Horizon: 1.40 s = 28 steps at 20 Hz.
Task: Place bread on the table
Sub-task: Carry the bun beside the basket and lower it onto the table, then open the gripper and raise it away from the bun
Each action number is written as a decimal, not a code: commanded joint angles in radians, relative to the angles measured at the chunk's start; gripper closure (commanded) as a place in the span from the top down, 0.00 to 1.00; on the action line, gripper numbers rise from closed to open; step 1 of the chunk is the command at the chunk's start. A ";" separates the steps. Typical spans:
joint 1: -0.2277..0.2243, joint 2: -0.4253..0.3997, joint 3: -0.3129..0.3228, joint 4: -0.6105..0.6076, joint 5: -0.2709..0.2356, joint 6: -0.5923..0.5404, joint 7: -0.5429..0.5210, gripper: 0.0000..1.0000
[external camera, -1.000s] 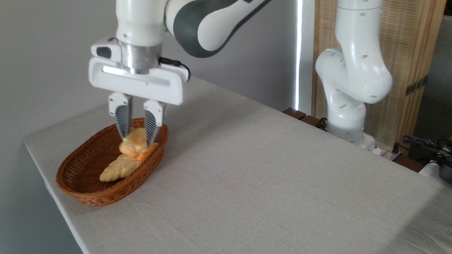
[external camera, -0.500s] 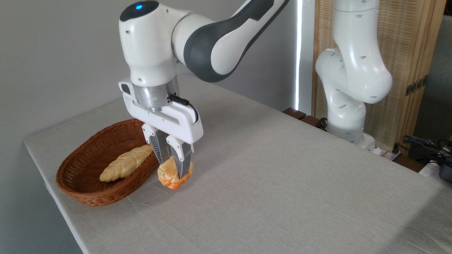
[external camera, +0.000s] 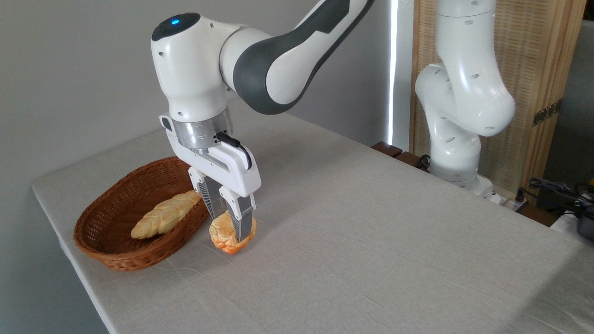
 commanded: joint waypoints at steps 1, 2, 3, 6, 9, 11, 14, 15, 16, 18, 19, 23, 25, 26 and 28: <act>-0.003 -0.007 0.003 0.006 0.014 -0.015 0.012 1.00; -0.003 -0.007 0.003 0.006 0.014 -0.015 0.013 1.00; -0.003 -0.007 0.003 0.006 0.014 -0.015 0.013 1.00; -0.003 -0.010 0.003 0.006 0.014 -0.015 0.013 1.00; -0.002 -0.016 0.003 0.006 0.014 -0.015 0.015 1.00; -0.002 -0.018 0.003 0.008 0.012 -0.015 0.013 1.00; 0.001 -0.041 0.010 0.040 0.003 -0.015 0.010 1.00; 0.001 -0.048 0.012 0.051 0.001 -0.017 0.006 1.00; 0.003 -0.062 0.010 0.066 0.003 -0.029 -0.001 1.00; 0.003 -0.071 0.009 0.123 0.006 -0.107 -0.005 1.00; 0.003 -0.071 0.006 0.162 0.010 -0.159 -0.007 1.00; 0.003 -0.071 0.009 0.287 0.014 -0.316 -0.002 1.00; 0.003 -0.071 0.010 0.324 0.014 -0.366 0.001 1.00; 0.004 -0.071 0.012 0.328 0.014 -0.377 0.002 1.00; 0.009 -0.070 0.013 0.327 0.015 -0.379 0.010 1.00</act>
